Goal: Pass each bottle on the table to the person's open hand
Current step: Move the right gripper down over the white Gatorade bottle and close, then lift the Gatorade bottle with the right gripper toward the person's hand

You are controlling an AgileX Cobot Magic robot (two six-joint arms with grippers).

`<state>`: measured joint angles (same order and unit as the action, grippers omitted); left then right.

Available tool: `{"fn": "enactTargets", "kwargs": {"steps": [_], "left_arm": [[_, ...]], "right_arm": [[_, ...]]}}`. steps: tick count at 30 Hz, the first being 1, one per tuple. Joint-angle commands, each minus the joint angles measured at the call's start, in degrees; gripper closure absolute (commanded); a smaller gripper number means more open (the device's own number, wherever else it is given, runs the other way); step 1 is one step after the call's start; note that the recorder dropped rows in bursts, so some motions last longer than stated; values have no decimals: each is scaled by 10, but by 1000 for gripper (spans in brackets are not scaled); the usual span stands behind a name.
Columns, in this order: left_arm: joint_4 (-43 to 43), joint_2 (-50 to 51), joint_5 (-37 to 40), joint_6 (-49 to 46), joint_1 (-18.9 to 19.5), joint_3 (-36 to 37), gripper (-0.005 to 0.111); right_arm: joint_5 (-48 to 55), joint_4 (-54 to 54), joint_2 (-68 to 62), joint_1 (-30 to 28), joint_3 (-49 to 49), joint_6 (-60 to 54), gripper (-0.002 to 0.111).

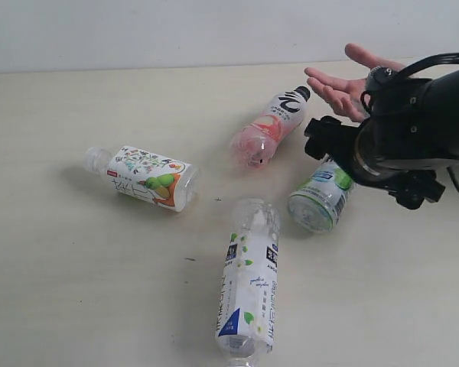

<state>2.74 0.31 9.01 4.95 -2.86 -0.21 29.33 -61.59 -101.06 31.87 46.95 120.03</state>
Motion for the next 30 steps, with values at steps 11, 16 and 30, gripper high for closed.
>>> {"fn": "enactTargets", "kwargs": {"steps": [11,16,30], "left_arm": [[3,-3,-3,-3,2,2,101],[3,-3,-3,-3,2,2,101],[3,-3,-3,-3,2,2,101]], "right_arm": [[4,-50,-63,-3,33,14,9],[3,-46,-63,-3,33,14,21],[5,-20,-63,-2,33,8,101]]}}
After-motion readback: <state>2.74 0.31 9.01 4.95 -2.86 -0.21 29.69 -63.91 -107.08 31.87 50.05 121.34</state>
